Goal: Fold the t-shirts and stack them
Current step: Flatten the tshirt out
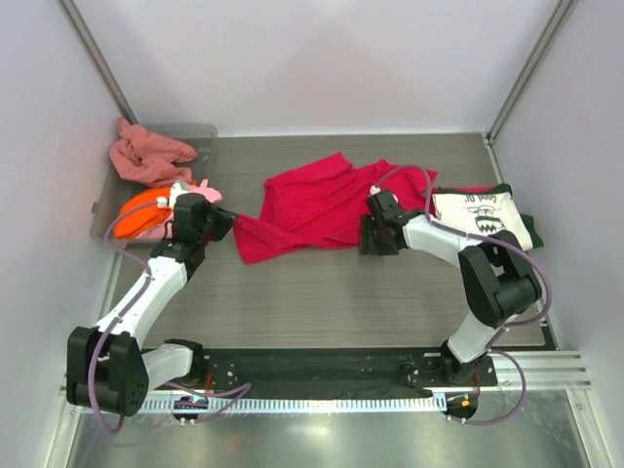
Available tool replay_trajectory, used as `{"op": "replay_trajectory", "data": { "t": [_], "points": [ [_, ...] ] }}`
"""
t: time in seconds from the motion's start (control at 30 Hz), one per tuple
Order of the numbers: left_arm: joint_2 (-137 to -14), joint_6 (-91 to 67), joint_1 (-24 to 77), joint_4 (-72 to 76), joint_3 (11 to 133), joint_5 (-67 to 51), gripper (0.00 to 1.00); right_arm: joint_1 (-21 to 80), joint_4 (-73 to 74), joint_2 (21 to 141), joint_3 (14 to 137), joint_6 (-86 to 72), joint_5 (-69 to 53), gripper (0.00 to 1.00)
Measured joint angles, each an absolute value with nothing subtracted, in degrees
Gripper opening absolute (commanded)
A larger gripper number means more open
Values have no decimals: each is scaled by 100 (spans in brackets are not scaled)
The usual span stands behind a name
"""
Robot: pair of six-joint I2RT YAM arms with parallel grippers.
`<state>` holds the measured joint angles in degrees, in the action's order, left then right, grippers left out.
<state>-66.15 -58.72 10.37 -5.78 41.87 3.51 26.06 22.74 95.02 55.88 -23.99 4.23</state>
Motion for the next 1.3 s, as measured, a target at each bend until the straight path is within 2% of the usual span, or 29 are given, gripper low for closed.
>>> {"op": "replay_trajectory", "data": {
  "t": [0.23, 0.33, 0.37, 0.43, 0.5, 0.63, 0.77, 0.97, 1.1, 1.3],
  "points": [
    [-6525, -5830, 1037, -572, 4187, 338, 0, 2718, 2287, 9931, 5872, -2388, 1041, 53],
    [-6525, -5830, 1037, -574, 4187, 298, 0, 2722, 2292, 10020, 5957, -2388, 1243, 40],
    [-6525, -5830, 1037, -574, 4187, 285, 0, 2724, 2283, 10047, 5977, -2386, 1299, 32],
    [-6521, -5830, 1037, -574, 4187, 261, 0, 2724, 2265, 10055, 5986, -2394, 1352, 24],
    [-6508, -5830, 1037, -574, 4187, 228, 0, 2724, 2272, 10038, 5977, -2386, 1402, 2],
    [-6410, -5830, 1037, -585, 4187, 167, 0, 2722, 2449, 9710, 5760, -2438, 1455, 1],
    [-6270, -5837, 1037, -764, 4324, 38, 0, 2523, 2836, 8676, 5417, -2486, 1409, 1],
    [-6071, -5846, 1037, -1162, 5000, -117, 0, 1146, 3039, 6812, 5304, -2587, 1184, 1],
    [-6198, -5789, 1035, -1710, 6213, -150, 0, 576, 3489, 6650, 6014, -2609, 947, 1],
    [-6475, -5330, 1033, -2381, 8569, -154, 0, 550, 4117, 6591, 7614, -2602, 532, 1]
  ]
}}
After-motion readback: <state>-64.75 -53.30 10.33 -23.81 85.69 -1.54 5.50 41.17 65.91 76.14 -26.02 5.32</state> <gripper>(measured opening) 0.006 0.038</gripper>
